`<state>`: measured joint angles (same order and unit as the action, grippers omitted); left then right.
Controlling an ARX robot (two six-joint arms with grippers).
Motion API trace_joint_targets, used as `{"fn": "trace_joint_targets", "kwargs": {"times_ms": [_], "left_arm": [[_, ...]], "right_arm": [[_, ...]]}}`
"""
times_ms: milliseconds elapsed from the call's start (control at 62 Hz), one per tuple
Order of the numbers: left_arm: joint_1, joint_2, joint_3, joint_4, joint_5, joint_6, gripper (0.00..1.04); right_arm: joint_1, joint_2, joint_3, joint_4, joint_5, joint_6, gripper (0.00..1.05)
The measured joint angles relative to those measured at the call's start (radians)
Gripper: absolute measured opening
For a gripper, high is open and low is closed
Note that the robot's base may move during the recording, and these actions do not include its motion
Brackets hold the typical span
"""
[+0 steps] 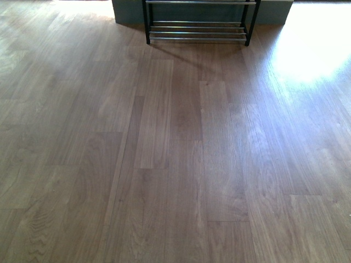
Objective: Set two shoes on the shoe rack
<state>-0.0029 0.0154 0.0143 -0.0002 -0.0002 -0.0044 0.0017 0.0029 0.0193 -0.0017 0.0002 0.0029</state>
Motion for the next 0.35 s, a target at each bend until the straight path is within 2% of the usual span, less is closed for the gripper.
{"fn": "trace_joint_targets", "kwargs": {"times_ms": [355], "left_arm": [[0.000, 0.000, 0.000, 0.000, 0.000, 0.000, 0.95]], "right_arm": [[0.000, 0.000, 0.000, 0.000, 0.000, 0.000, 0.96]]}}
